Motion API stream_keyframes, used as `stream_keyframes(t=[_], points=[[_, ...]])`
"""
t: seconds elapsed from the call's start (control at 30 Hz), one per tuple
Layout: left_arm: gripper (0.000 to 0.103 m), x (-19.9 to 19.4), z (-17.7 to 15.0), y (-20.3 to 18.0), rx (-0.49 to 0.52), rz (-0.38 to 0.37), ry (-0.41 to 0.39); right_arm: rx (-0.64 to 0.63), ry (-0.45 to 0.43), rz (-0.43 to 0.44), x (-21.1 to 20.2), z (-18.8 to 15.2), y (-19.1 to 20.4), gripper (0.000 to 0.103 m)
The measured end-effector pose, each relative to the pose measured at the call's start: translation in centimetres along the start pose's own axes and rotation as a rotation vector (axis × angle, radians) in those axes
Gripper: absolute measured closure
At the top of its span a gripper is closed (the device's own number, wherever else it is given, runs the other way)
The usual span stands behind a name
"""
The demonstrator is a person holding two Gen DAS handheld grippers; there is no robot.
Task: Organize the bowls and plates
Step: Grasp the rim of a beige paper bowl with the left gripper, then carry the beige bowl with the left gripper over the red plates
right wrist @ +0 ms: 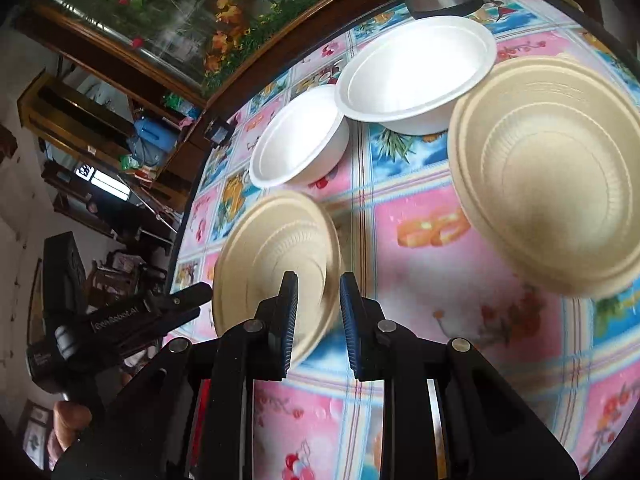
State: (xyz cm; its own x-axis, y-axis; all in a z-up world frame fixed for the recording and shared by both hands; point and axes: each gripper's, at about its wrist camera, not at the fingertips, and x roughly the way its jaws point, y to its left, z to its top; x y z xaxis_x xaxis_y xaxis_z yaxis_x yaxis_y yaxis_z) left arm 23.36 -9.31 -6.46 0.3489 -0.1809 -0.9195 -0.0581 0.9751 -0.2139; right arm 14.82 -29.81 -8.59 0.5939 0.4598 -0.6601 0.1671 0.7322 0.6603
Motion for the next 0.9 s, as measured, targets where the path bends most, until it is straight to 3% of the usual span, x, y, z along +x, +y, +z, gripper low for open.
stream_keyframes(t=[0.13, 0.57, 0.9], points=[[0.056, 0.8, 0.5, -0.7, -0.005, -0.051, 0.02, 0.007, 0.004, 0.02, 0.6, 0.3, -0.2, 0.081], [0.056, 3.3, 0.2, -1.2, -0.008, -0.049, 0.068, -0.001, 0.045, -0.008, 2.3, 0.3, -0.4, 0.081], [0.059, 2.9, -0.2, -1.2, 0.011, -0.018, 0.021, 0.026, 0.035, -0.031, 3.0, 0.2, -0.9, 0.081]])
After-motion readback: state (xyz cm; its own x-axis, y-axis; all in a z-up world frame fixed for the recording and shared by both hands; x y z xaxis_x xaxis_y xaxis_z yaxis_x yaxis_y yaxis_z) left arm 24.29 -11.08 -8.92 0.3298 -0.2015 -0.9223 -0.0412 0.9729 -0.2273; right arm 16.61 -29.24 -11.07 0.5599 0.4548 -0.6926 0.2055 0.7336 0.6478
